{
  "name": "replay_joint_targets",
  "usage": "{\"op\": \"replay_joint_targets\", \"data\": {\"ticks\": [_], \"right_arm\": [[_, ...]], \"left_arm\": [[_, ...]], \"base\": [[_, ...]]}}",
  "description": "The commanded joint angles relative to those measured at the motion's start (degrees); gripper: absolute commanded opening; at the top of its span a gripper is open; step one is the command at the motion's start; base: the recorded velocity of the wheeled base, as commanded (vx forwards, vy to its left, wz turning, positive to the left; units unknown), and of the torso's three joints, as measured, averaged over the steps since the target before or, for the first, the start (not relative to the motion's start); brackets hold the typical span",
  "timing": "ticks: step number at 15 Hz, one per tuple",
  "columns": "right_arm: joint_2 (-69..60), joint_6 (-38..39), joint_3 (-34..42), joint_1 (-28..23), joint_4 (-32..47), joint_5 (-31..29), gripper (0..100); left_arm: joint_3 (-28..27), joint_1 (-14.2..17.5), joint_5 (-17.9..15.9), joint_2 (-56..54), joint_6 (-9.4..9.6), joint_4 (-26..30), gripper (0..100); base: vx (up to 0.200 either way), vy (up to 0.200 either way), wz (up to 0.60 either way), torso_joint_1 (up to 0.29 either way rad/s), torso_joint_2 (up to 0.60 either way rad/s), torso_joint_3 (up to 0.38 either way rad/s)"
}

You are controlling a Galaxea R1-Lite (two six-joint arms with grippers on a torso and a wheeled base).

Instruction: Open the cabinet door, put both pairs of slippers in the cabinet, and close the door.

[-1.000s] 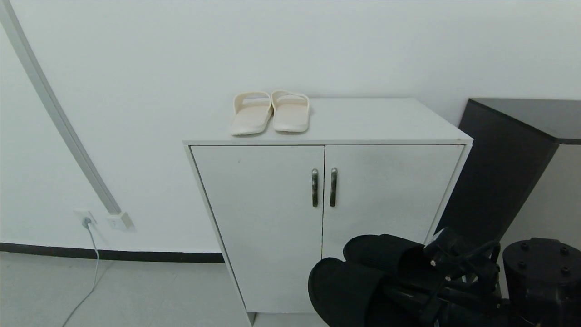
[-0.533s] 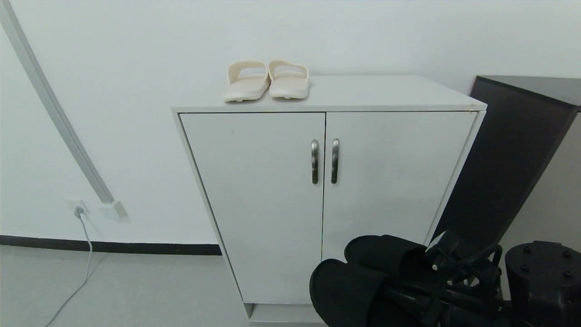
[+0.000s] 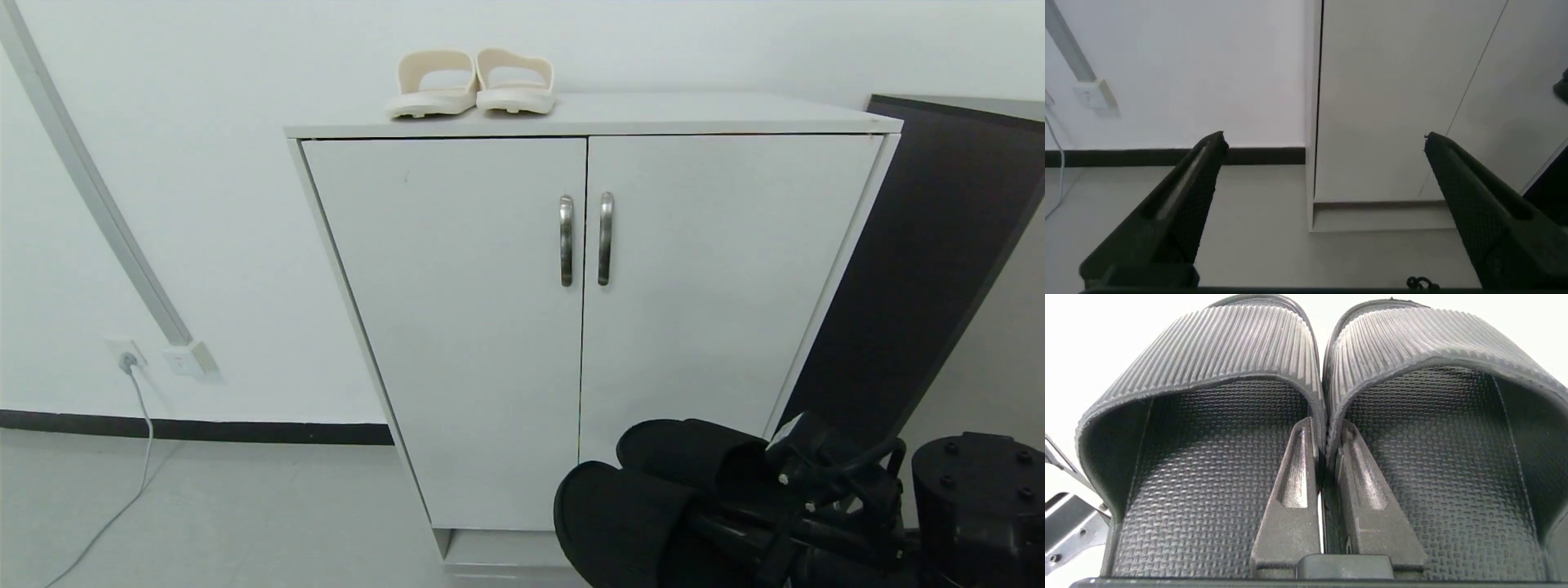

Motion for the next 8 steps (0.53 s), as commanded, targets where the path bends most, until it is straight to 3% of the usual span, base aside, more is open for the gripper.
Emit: {"op": "replay_joint_targets", "data": {"ticks": [1,2,5,8], "right_arm": [[0.0,0.0,0.0,-0.1,-0.1,0.0,0],[-0.1,-0.1,0.0,-0.1,-0.1,0.0,0],[-0.2,-0.1,0.3,-0.1,-0.1,-0.3,0],[-0.2,-0.5,0.2,-0.1,-0.3,-0.2,0]], "left_arm": [[-11.3,-0.8,-0.4,4.5,-6.88,0.4,100],[-14.3,-1.6,-2.2,8.8,-7.06,0.7,100],[-16.5,-2.3,-9.7,20.4,-7.06,-1.3,100],[-18.1,-2.4,-17.5,32.0,-7.14,-11.5,100]], "base": [[0.0,0.0,0.0,0.002,0.07,0.041],[0.0,0.0,0.0,0.0,0.0,0.0],[0.0,0.0,0.0,0.0,0.0,0.0],[0.0,0.0,0.0,0.0,0.0,0.0]]}}
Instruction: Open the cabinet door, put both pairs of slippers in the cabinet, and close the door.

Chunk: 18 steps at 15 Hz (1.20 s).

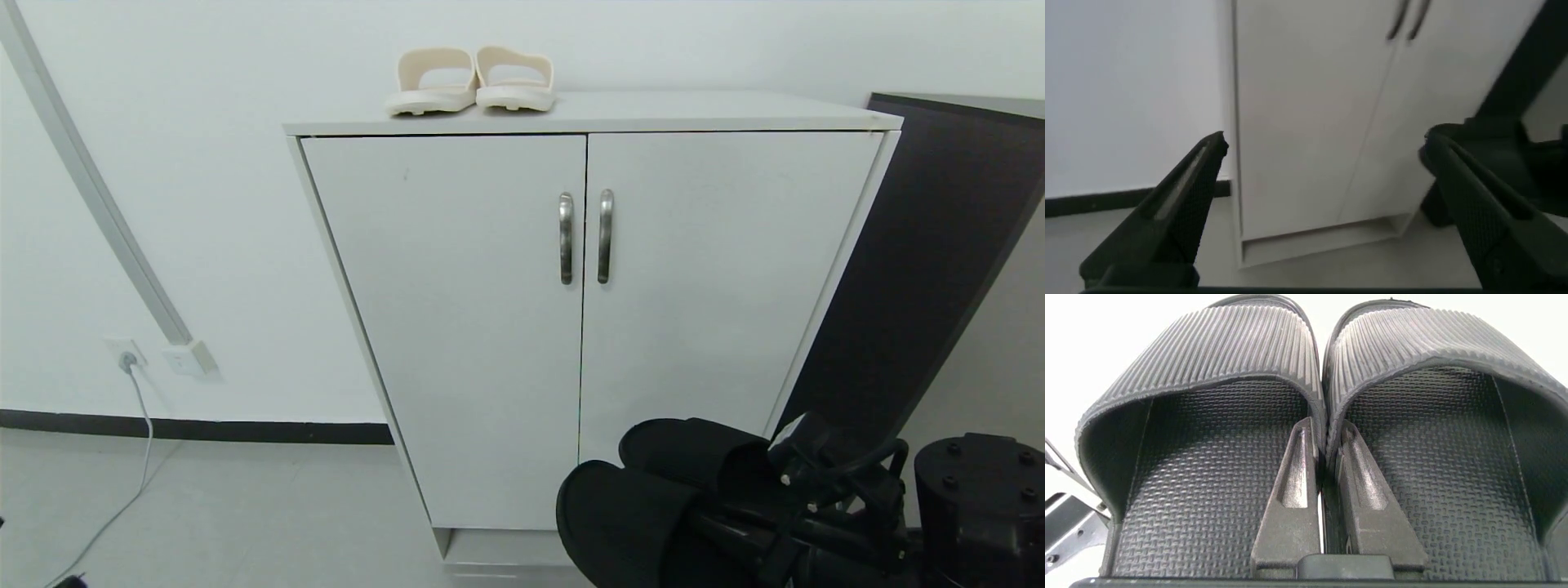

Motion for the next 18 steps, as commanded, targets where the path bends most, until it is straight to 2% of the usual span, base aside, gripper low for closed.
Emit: {"op": "replay_joint_targets", "data": {"ticks": [1,2,3,5,6,7,8,9,10,11,14,18], "right_arm": [[-0.1,-0.4,0.1,0.0,-0.4,0.1,0],[0.1,-0.6,0.5,0.0,-0.6,0.1,0],[0.3,-0.6,0.5,0.0,-0.7,0.2,0],[0.3,-0.4,0.3,0.0,-0.7,0.4,0],[0.6,-0.3,0.0,0.0,-0.7,0.4,0],[0.9,-0.2,-0.2,0.1,-0.7,0.4,0],[1.0,-0.1,-0.1,0.1,-0.7,0.4,0],[1.0,0.0,-0.1,0.1,-0.7,0.4,0],[0.8,0.0,-0.1,0.0,-0.7,0.4,0],[0.5,0.0,-0.1,0.0,-0.7,0.3,0],[1.0,0.0,-0.2,0.0,-0.7,0.2,0],[1.7,0.0,-0.2,0.0,-0.7,0.3,0]], "left_arm": [[-3.7,-1.3,-7.9,14.8,-0.72,-7.6,100],[-5.4,-2.3,-10.8,18.1,-1.68,-9.8,100],[-7.7,-4.1,-11.7,21.4,-2.56,-10.9,100],[-12.8,-9.7,-11.7,28.7,-3.88,-12.4,100],[-15.4,-13.2,-11.8,31.4,-5.38,-12.7,100],[-18.8,-18.7,-11.4,34.3,-7.22,-12.7,100],[-22.3,-22.1,-11.3,37.7,-8.98,-12.7,100],[-24.0,-23.2,-11.3,39.4,-9.51,-12.8,100],[-28.7,-25.5,-11.3,43.0,-11.35,-12.8,100],[-34.1,-27.7,-11.4,46.8,-14.52,-12.8,100],[-40.5,-29.6,-11.7,55.1,-14.43,-12.8,100],[-47.5,-30.3,-12.6,62.7,-14.16,-12.8,100]], "base": [[0.0,0.0,0.0,0.0,0.0,0.0],[0.0,0.0,0.0,0.0,0.0,0.0],[0.0,0.0,0.0,0.0,0.0,0.0],[0.0,0.0,0.0,0.0,0.0,0.0],[0.0,0.0,0.0,0.0,0.0,0.0],[0.0,0.0,0.0,0.0,0.0,0.0],[0.0,0.0,0.0,0.0,0.0,0.0],[0.0,0.0,0.0,0.0,0.0,0.0],[0.0,0.0,0.0,0.0,0.0,0.0],[0.0,0.0,0.0,0.0,0.0,0.0],[0.0,0.0,0.0,0.0,0.0,0.0],[0.0,0.0,0.0,0.0,0.0,0.0]]}}
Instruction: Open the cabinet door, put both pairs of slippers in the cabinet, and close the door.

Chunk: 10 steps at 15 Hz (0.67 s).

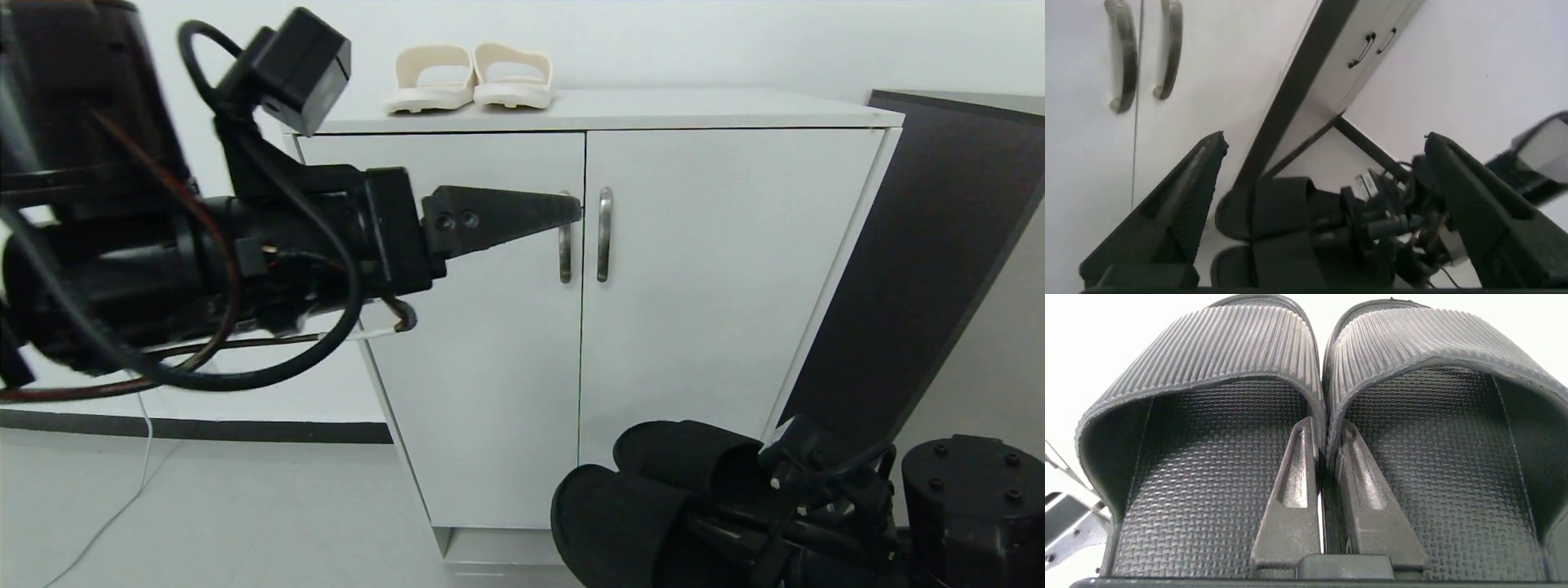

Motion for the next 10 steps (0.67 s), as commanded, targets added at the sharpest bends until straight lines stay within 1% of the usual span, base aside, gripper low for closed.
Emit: {"op": "replay_joint_targets", "data": {"ticks": [1,2,3,4,5,7,8,10], "right_arm": [[0.4,0.0,0.0,0.0,0.0,0.0,0],[0.4,0.0,0.0,0.0,0.0,0.0,0],[0.4,0.0,0.0,0.0,0.0,0.0,0],[0.5,0.0,0.0,0.0,0.0,0.0,0],[0.5,0.0,0.0,0.0,0.0,0.0,0],[0.6,0.0,0.0,0.0,0.0,0.1,0],[0.6,0.0,-0.2,0.0,0.0,0.1,0],[0.7,0.0,-0.3,0.0,0.0,0.1,0]], "left_arm": [[-4.8,-1.7,-2.3,7.3,-0.01,0.1,100],[-6.4,-2.5,-3.3,9.6,-0.01,0.1,100],[-7.4,-3.1,-3.3,10.8,0.08,0.1,100],[-10.6,-3.5,-2.9,14.2,0.6,0.1,100],[-12.4,-3.5,-2.0,16.1,1.57,0.1,100],[-14.8,-4.0,-0.9,18.3,1.66,0.1,100],[-15.7,-4.0,0.4,19.4,1.66,0.1,100],[-17.8,-4.3,4.9,21.3,1.83,0.1,100]], "base": [[0.0,0.0,0.0,0.0,0.0,0.0],[0.0,0.0,0.0,0.0,0.0,0.0],[0.0,0.0,0.0,0.0,0.0,0.0],[0.0,0.0,0.0,0.0,0.0,0.0],[0.0,0.0,0.0,0.0,0.0,0.0],[0.0,0.0,0.0,0.0,0.0,0.0],[0.0,0.0,0.0,0.0,0.0,0.0],[0.0,0.0,0.0,0.0,0.0,0.0]]}}
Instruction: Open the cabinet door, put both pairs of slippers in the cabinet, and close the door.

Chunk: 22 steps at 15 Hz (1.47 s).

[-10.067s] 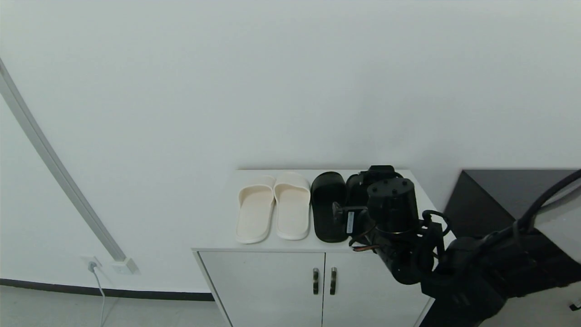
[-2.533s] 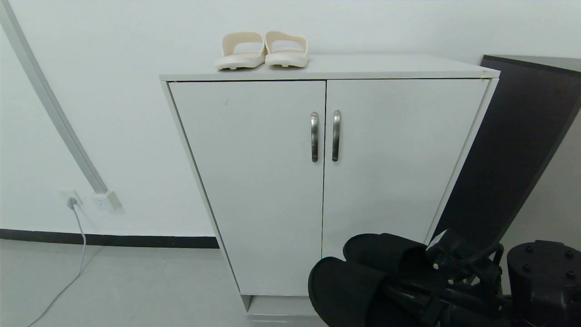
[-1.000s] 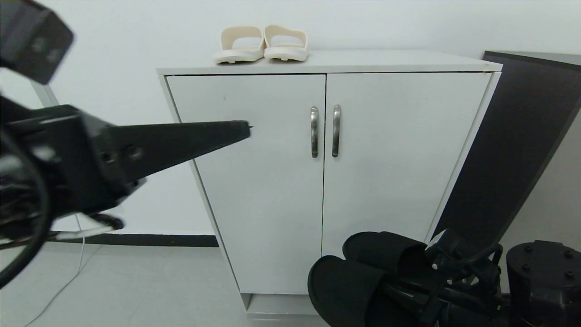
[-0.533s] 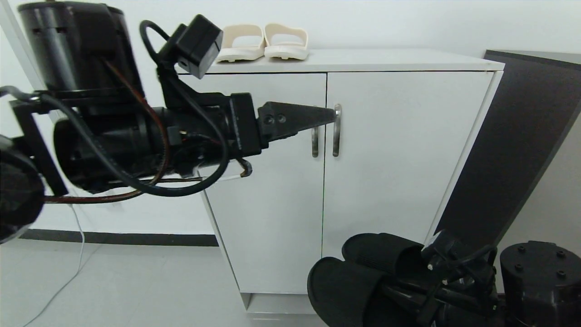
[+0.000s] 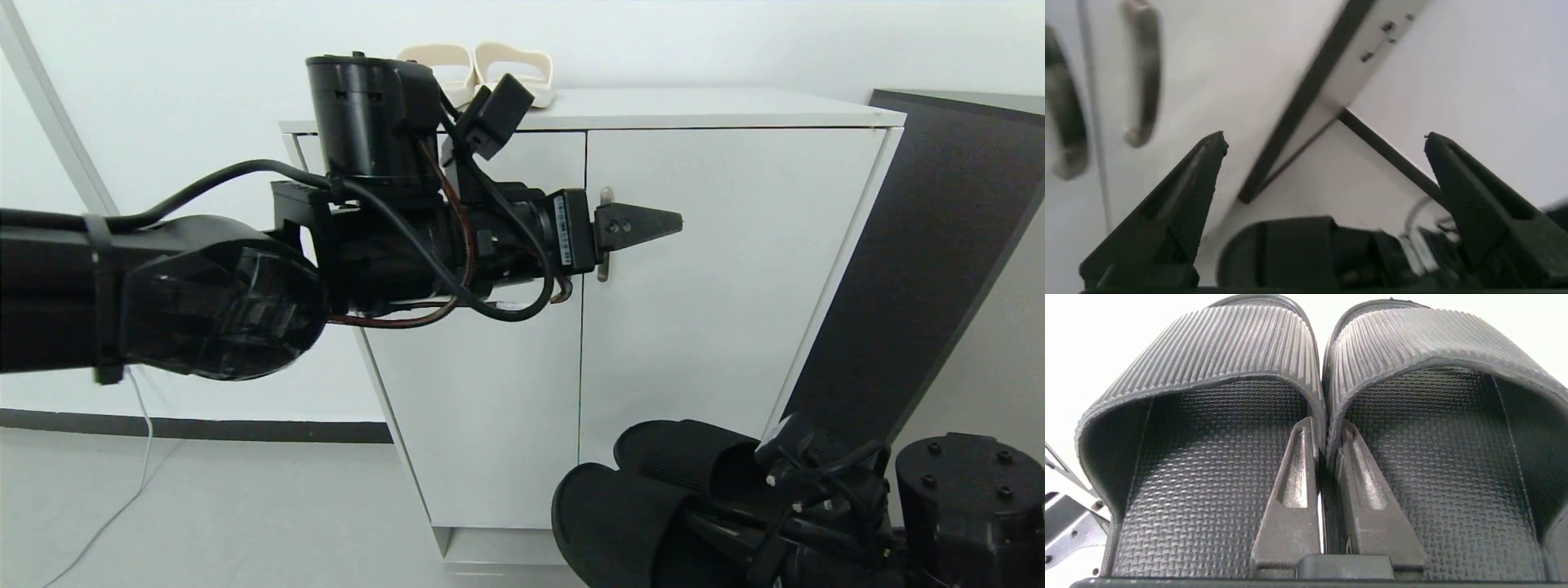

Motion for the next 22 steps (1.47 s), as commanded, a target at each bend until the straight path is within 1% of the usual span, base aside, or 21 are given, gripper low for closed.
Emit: {"op": "replay_joint_targets", "data": {"ticks": [1,2,4,7,9,15,20,21,22], "right_arm": [[0.2,0.0,0.0,0.0,0.0,0.0,0],[0.2,0.0,0.0,0.0,0.0,0.0,0],[0.2,0.0,0.0,0.0,0.0,0.0,0],[0.7,0.0,0.0,0.0,0.0,0.0,0],[0.9,0.0,0.1,0.0,0.0,-0.1,0],[1.1,0.0,0.1,0.0,0.0,0.0,0],[1.0,0.1,0.1,0.0,0.0,0.0,0],[1.0,0.0,0.1,0.0,0.0,0.0,0],[0.8,0.0,0.2,0.0,0.0,0.0,0]], "left_arm": [[-2.3,-0.2,1.8,2.8,0.12,0.0,100],[-3.0,-0.1,2.6,3.1,0.29,0.0,100],[-4.3,0.6,5.9,3.4,2.4,0.0,100],[-5.2,0.6,6.5,4.5,2.58,0.1,100],[-7.0,0.8,8.3,6.9,2.58,0.1,100],[-12.0,1.1,8.4,12.0,2.49,0.3,100],[-12.8,1.1,8.4,12.7,2.4,0.3,100],[-12.7,1.1,8.4,12.7,2.4,0.3,0],[-12.3,1.1,8.4,12.3,2.4,0.3,0]], "base": [[0.0,0.0,0.0,0.0,0.0,0.0],[0.0,0.0,0.0,0.0,0.0,0.0],[0.0,0.0,0.0,0.0,0.0,0.0],[0.0,0.0,0.0,0.0,0.0,0.0],[0.0,0.0,0.0,0.0,0.0,0.0],[0.0,0.0,0.0,0.0,0.0,0.0],[0.0,0.0,0.0,0.0,0.0,0.0],[0.0,0.0,0.0,0.0,0.0,0.0],[0.0,0.0,0.0,0.0,0.0,0.0]]}}
